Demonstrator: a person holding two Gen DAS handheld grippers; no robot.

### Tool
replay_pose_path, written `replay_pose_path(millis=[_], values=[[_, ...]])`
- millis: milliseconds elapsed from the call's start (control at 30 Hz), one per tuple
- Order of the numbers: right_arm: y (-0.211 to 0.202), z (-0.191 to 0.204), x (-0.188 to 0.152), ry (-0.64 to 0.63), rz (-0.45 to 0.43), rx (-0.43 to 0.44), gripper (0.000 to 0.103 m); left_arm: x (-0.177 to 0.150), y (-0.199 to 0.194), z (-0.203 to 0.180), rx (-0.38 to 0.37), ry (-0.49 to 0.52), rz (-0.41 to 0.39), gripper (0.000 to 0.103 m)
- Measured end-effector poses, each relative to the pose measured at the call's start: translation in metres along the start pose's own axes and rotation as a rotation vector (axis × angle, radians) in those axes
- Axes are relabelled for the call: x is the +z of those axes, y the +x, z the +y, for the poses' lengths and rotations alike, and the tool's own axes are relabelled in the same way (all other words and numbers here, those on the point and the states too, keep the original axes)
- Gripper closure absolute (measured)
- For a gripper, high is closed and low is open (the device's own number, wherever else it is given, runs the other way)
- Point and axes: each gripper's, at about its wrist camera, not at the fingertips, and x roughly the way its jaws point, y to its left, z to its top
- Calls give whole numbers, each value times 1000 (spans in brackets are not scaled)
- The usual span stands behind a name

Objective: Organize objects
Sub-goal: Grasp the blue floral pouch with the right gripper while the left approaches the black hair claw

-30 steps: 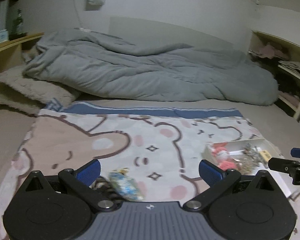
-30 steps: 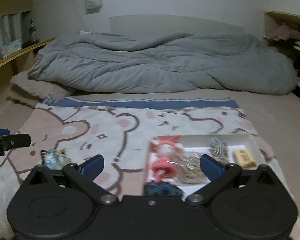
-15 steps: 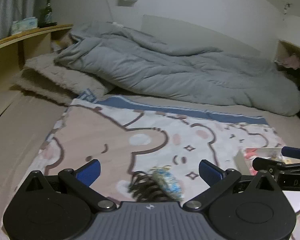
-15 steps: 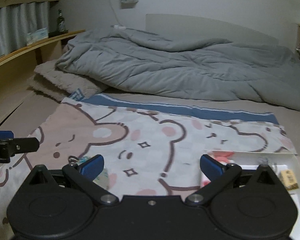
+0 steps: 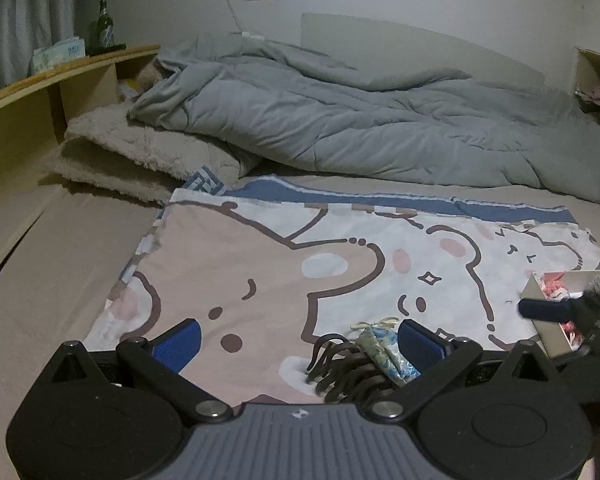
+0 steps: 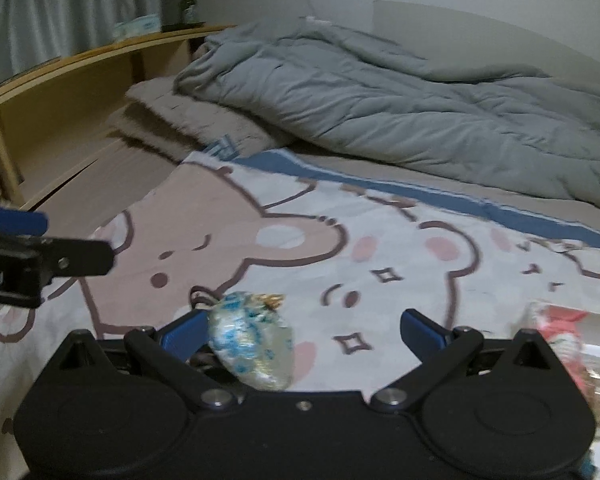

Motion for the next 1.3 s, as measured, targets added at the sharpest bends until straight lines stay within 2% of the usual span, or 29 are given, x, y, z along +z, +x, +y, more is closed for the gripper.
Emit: replay_pose_path(millis=[267, 467, 500, 533, 567, 600, 633, 667, 700, 833, 900, 1100, 1300], values=[[31, 18, -17, -68, 21, 3, 0, 3, 26, -1, 12, -84, 62, 0], [46, 21, -19, -126, 31, 9, 0, 0, 43, 9, -56, -212, 145, 0], [48, 22, -20, -139, 40, 10, 5, -1, 45, 10, -65, -234, 155, 0], [49, 24, -21, -156, 46, 14, 21, -2, 48, 11, -71, -257, 167, 0], [51, 24, -21, -171, 53, 32, 30, -3, 50, 11, -74, -273, 176, 1], [51, 25, -20, -174, 60, 56, 47, -3, 52, 11, -77, -287, 184, 1], [51, 24, -19, -169, 64, 73, 60, -4, 54, 11, -81, -300, 191, 1], [51, 25, -19, -165, 67, 77, 64, -4, 56, 10, -85, -306, 196, 1], [51, 25, -18, -166, 75, 83, 77, -4, 58, 9, -87, -313, 200, 1], [45, 25, -21, -200, 80, 89, 79, -6, 67, 5, -112, -333, 218, 1], [38, 19, -21, -170, 84, 93, 80, -8, 72, 3, -116, -330, 233, 1], [12, -14, -17, 55, 107, 148, 81, -18, 88, 3, -138, -375, 290, 5], [-8, -49, -30, 275, 179, 265, 81, -26, 102, 10, -132, -418, 323, 11]])
